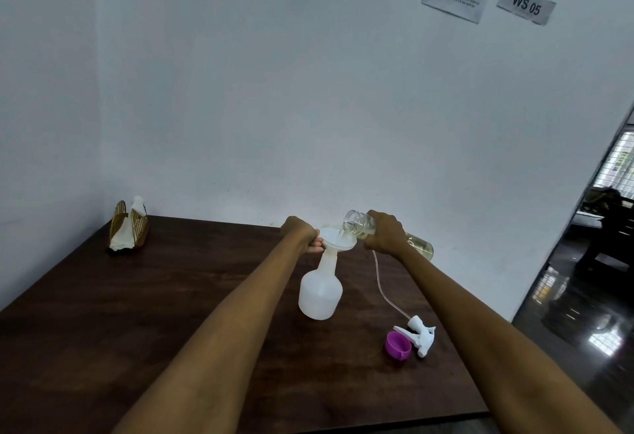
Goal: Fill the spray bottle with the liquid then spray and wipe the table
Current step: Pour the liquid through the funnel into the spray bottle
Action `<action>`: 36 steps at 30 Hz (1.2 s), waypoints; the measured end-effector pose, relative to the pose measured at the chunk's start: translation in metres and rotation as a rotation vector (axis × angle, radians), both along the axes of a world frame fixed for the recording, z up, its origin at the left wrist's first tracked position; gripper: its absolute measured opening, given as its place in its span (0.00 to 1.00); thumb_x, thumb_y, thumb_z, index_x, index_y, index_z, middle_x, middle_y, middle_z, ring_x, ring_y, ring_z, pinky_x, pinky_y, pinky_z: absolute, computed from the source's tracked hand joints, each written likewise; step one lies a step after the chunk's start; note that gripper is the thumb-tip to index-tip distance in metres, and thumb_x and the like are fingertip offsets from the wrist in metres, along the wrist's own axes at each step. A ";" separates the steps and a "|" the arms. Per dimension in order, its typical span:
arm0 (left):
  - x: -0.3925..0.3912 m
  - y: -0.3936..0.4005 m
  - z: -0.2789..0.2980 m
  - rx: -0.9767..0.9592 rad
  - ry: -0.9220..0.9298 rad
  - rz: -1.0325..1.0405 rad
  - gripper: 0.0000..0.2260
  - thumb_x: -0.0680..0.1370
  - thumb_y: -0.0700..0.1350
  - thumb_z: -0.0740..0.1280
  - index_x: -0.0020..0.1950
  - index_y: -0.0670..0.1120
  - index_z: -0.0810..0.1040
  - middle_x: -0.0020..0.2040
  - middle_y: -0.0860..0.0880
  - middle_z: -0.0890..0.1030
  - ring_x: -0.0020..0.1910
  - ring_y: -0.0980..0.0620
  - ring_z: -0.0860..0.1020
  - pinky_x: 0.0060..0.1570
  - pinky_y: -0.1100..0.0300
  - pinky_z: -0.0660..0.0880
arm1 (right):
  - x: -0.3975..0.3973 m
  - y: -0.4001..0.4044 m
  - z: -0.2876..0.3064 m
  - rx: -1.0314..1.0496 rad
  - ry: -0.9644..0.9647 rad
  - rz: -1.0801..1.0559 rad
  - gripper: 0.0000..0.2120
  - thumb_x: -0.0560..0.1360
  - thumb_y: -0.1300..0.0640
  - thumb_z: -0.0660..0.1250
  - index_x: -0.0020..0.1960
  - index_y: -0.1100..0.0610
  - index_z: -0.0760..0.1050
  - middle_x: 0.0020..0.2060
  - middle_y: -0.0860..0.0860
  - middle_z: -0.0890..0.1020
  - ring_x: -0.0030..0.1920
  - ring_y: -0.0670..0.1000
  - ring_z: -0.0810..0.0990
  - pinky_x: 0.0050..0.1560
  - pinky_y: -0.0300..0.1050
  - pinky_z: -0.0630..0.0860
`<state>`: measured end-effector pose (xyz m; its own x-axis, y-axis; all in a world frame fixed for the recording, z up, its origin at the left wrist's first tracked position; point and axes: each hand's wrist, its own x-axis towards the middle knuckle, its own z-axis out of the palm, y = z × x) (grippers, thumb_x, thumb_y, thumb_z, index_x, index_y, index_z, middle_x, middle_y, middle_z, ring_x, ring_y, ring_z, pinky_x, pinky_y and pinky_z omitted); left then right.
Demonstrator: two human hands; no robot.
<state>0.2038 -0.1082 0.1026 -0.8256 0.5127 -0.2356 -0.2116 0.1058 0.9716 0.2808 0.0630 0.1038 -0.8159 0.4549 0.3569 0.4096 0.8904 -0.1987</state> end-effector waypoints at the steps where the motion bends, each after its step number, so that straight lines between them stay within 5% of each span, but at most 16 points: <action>1: 0.001 -0.001 0.000 0.000 0.001 -0.002 0.14 0.80 0.31 0.60 0.34 0.38 0.68 0.32 0.42 0.70 0.28 0.52 0.70 0.15 0.64 0.72 | 0.001 0.000 0.001 -0.010 -0.004 0.004 0.17 0.60 0.57 0.70 0.44 0.54 0.66 0.39 0.51 0.74 0.41 0.54 0.70 0.44 0.43 0.64; 7: 0.000 0.000 -0.002 -0.004 0.011 0.020 0.13 0.79 0.31 0.61 0.34 0.38 0.69 0.31 0.42 0.71 0.26 0.52 0.71 0.16 0.63 0.73 | 0.002 -0.004 0.002 -0.024 -0.005 0.014 0.18 0.54 0.52 0.61 0.43 0.54 0.65 0.38 0.50 0.74 0.40 0.53 0.70 0.43 0.43 0.63; 11: 0.000 -0.001 -0.002 -0.003 0.008 0.016 0.14 0.79 0.31 0.60 0.34 0.38 0.68 0.31 0.42 0.70 0.28 0.52 0.70 0.15 0.64 0.71 | 0.001 -0.004 0.000 -0.005 -0.016 0.004 0.16 0.63 0.58 0.70 0.44 0.54 0.65 0.39 0.50 0.74 0.42 0.54 0.70 0.43 0.43 0.64; 20: -0.002 0.000 -0.003 -0.003 0.018 0.039 0.14 0.79 0.31 0.61 0.34 0.37 0.68 0.31 0.42 0.71 0.28 0.52 0.71 0.15 0.63 0.72 | 0.000 -0.008 0.001 0.022 -0.018 0.005 0.14 0.65 0.60 0.71 0.46 0.56 0.69 0.40 0.54 0.77 0.44 0.57 0.75 0.43 0.43 0.65; 26: 0.000 0.001 -0.004 0.014 0.024 0.060 0.13 0.79 0.31 0.61 0.34 0.37 0.68 0.31 0.42 0.71 0.16 0.54 0.73 0.16 0.63 0.72 | 0.003 -0.014 0.004 -0.018 -0.036 0.028 0.18 0.55 0.51 0.61 0.44 0.54 0.65 0.39 0.50 0.74 0.41 0.54 0.70 0.43 0.43 0.64; 30: 0.002 0.000 -0.005 0.029 0.022 0.053 0.14 0.79 0.31 0.61 0.34 0.38 0.68 0.31 0.42 0.71 0.26 0.52 0.72 0.16 0.64 0.72 | 0.002 -0.014 0.003 -0.015 -0.033 0.029 0.16 0.59 0.53 0.67 0.45 0.55 0.68 0.39 0.50 0.74 0.41 0.54 0.71 0.43 0.43 0.65; 32: 0.002 0.001 -0.005 0.036 0.020 0.055 0.14 0.79 0.31 0.61 0.34 0.38 0.68 0.31 0.42 0.71 0.24 0.52 0.73 0.16 0.64 0.72 | 0.002 -0.014 0.003 -0.009 -0.014 0.026 0.22 0.55 0.51 0.62 0.47 0.57 0.72 0.39 0.50 0.74 0.41 0.53 0.71 0.43 0.42 0.64; 36: 0.001 0.003 -0.007 0.060 -0.008 0.053 0.14 0.80 0.32 0.60 0.34 0.38 0.67 0.31 0.42 0.71 0.27 0.52 0.70 0.30 0.61 0.79 | 0.004 -0.014 0.005 -0.011 -0.014 0.020 0.21 0.53 0.52 0.60 0.46 0.55 0.69 0.39 0.50 0.74 0.41 0.53 0.70 0.43 0.42 0.64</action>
<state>0.2050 -0.1050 0.0959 -0.8504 0.4813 -0.2125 -0.2230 0.0362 0.9741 0.2845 0.0491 0.1089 -0.8298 0.4423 0.3404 0.3944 0.8962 -0.2032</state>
